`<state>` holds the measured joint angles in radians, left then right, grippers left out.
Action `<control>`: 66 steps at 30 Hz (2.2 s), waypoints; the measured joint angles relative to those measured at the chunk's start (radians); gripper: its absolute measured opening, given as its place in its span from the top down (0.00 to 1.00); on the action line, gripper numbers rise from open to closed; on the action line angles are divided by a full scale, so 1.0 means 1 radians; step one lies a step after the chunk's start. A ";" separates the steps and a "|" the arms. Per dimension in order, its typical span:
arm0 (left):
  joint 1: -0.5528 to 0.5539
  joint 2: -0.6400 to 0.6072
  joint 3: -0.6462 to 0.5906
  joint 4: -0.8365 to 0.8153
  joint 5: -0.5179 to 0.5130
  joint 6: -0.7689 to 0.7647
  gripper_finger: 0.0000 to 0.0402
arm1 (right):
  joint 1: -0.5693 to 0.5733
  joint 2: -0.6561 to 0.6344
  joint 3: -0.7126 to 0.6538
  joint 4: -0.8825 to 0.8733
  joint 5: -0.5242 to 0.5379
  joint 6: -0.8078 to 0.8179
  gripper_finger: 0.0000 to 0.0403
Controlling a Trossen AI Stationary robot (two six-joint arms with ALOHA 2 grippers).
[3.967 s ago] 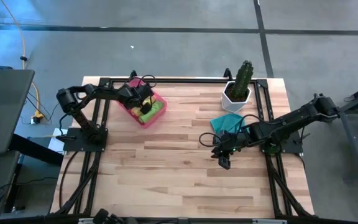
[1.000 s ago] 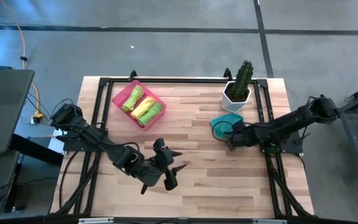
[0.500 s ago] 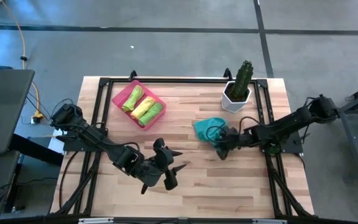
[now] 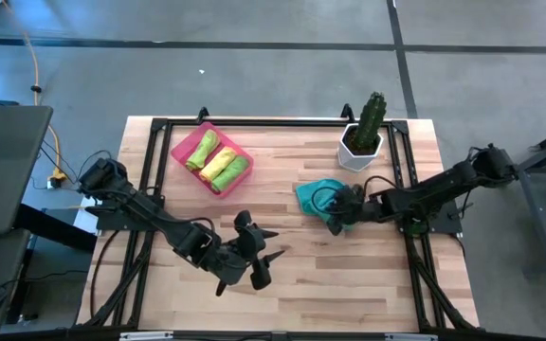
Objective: Roll microfiber towels into tight, uniform cylinder then place into a basket
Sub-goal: Roll the blue microfiber cloth
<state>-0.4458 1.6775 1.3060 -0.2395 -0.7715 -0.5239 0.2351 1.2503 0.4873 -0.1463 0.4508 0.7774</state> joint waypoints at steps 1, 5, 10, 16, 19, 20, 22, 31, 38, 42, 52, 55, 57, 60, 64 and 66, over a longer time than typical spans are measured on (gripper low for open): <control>0.000 0.000 0.000 -0.001 0.000 0.002 0.46 | -0.005 0.001 0.000 -0.020 0.002 0.041 0.72; 0.001 0.017 -0.001 -0.005 -0.004 0.004 0.46 | -0.022 0.040 0.000 -0.077 -0.021 0.132 0.72; 0.007 0.030 -0.001 -0.004 -0.004 0.004 0.46 | -0.032 0.138 0.001 -0.045 -0.052 0.125 0.72; 0.007 0.034 0.000 0.004 0.000 0.004 0.46 | -0.030 0.270 0.006 0.103 -0.057 0.062 0.72; 0.007 0.034 0.000 0.004 0.000 0.004 0.46 | -0.026 0.314 0.004 0.241 -0.067 0.022 0.72; 0.007 0.034 0.000 0.003 0.000 0.004 0.46 | -0.025 0.324 0.003 0.292 -0.078 0.000 0.72; 0.007 0.034 0.000 0.003 0.000 0.004 0.46 | -0.022 0.349 0.002 0.404 -0.109 -0.043 0.72; 0.007 0.034 0.000 0.001 0.002 0.004 0.46 | -0.020 0.405 0.000 0.714 -0.426 -0.104 0.72; 0.014 0.034 0.000 0.002 0.003 0.004 0.46 | -0.020 0.405 0.001 0.741 -0.426 -0.221 0.72; 0.015 0.034 0.000 0.001 0.003 0.004 0.46 | -0.020 0.405 0.001 0.733 -0.346 -0.335 0.72; 0.037 0.034 0.000 -0.009 0.003 0.004 0.46 | -0.020 0.404 0.001 0.727 -0.320 -0.465 0.72; 0.067 0.034 0.000 -0.027 0.022 0.004 0.46 | -0.020 0.404 0.001 0.727 -0.320 -0.468 0.72; 0.095 0.034 0.000 -0.049 0.073 0.004 0.46 | -0.020 0.404 0.001 0.727 -0.320 -0.466 0.72; 0.138 0.042 0.000 -0.079 0.148 0.004 0.46 | -0.020 0.404 0.001 0.727 -0.320 -0.465 0.72; 0.178 0.074 0.000 -0.118 0.185 0.004 0.46 | -0.020 0.404 0.002 0.724 -0.320 -0.465 0.72; 0.189 0.095 0.000 -0.146 0.190 0.004 0.46 | -0.020 0.404 0.002 0.719 -0.320 -0.465 0.72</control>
<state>-0.2566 1.7727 1.3060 -0.3857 -0.5811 -0.5201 0.2150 1.6539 0.4889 0.5726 0.1312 0.3126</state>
